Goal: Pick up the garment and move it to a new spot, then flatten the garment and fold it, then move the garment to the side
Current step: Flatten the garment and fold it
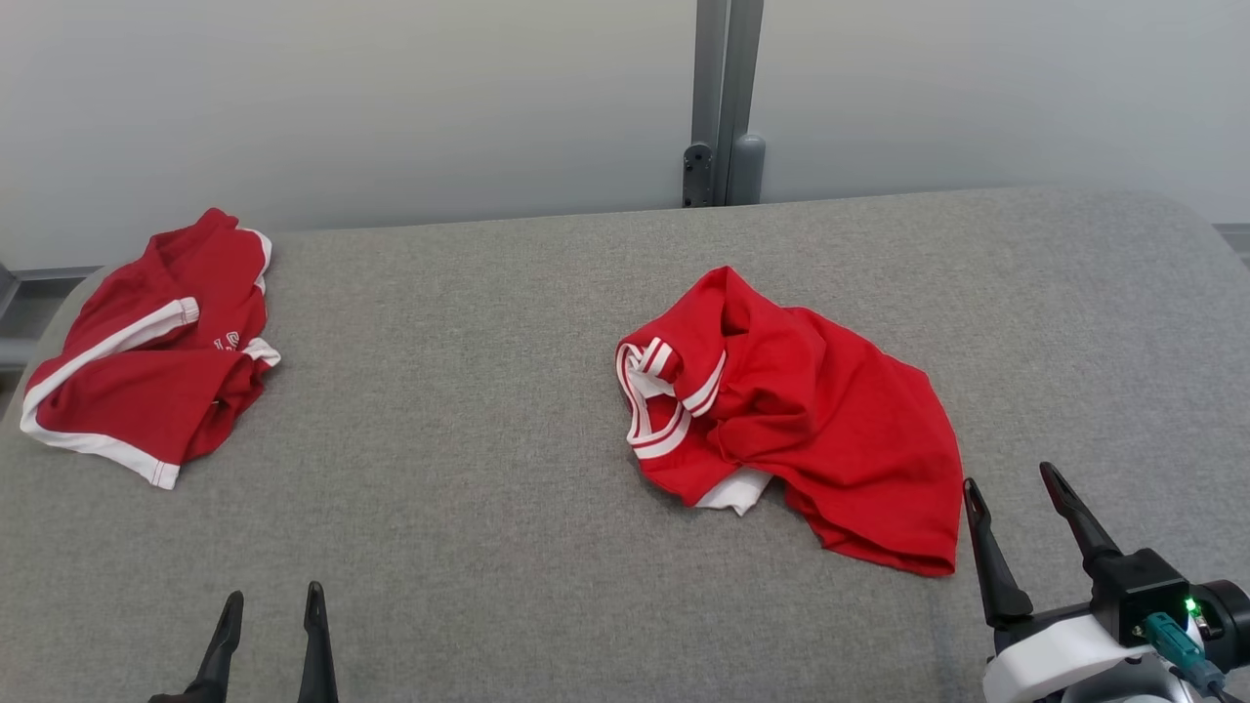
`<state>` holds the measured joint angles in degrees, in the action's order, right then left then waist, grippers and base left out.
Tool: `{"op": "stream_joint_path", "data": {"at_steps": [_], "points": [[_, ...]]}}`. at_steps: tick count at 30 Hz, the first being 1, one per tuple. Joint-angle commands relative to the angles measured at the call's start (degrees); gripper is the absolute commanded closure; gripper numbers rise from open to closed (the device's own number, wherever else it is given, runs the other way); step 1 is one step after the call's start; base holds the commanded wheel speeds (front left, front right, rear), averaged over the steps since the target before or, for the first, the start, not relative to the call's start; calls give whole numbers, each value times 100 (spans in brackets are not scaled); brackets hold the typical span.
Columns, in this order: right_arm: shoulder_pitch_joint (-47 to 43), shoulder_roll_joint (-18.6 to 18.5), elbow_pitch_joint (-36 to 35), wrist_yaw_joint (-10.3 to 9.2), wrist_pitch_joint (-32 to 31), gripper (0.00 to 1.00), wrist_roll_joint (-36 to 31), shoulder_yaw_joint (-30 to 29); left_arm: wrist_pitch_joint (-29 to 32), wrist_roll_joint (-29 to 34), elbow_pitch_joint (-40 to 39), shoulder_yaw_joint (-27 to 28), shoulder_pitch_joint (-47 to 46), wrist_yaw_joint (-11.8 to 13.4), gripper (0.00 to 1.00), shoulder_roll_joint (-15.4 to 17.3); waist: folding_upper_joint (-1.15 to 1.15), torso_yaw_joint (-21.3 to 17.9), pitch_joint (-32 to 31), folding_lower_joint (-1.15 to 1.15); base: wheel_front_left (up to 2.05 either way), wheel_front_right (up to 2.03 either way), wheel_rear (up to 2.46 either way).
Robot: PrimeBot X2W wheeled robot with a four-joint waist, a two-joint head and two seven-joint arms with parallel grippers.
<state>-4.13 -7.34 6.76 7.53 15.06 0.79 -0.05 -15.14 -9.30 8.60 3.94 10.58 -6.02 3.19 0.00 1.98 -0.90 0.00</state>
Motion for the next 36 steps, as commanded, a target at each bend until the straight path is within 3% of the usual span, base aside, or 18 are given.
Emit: {"op": "stream_joint_path", "data": {"at_steps": [1, 7, 12, 16, 20, 22, 24, 27, 36], "points": [[-34, 7, 7, -8, 18, 0, -12, -11, -2, 87, 6, 49, 40, -23, 0, -7, 0, -5, 0, 0, 0, 0, 0], [44, 14, -4, -8, 18, 0, -4, 27, -1, 58, 28, -164, -86, -100, 0, -27, 0, -55, 30, 0, 0, 0, 0], [158, 1, -40, -8, 18, 0, 1, 153, -1, -97, 110, -1011, -578, -145, 0, -30, 0, -214, 150, 0, 0, 0, 0], [314, -8, -68, -8, 18, 0, 47, 299, 0, -421, 638, -1945, -1286, -151, 0, -23, 0, -457, 333, 0, 0, 0, 0], [569, 32, -115, -8, 18, 0, 68, 433, 144, -997, 1497, -2450, -2155, -148, 0, -15, 0, -833, 656, 0, 0, 0, 0], [674, 65, -127, -8, 18, 0, 71, 490, 319, -1274, 1959, -2504, -2486, -142, 0, -15, 0, -1046, 797, 0, 0, 0, 0], [753, 107, -145, -8, 18, 0, 82, 518, 504, -1998, 2368, -2481, -2741, -142, 0, -16, 0, -1262, 915, 0, 0, 0, 0], [775, 166, -141, -8, 18, 0, 97, 505, 841, -2416, 2943, -2573, -3094, -67, 0, -24, 0, -1521, 1051, 0, 0, 0, 0], [708, 271, -123, -8, 18, 0, 93, 316, 1073, -3528, 3582, -2955, -3405, -60, 0, -23, 0, -1762, 1237, 0, 0, 0, 0]]}}
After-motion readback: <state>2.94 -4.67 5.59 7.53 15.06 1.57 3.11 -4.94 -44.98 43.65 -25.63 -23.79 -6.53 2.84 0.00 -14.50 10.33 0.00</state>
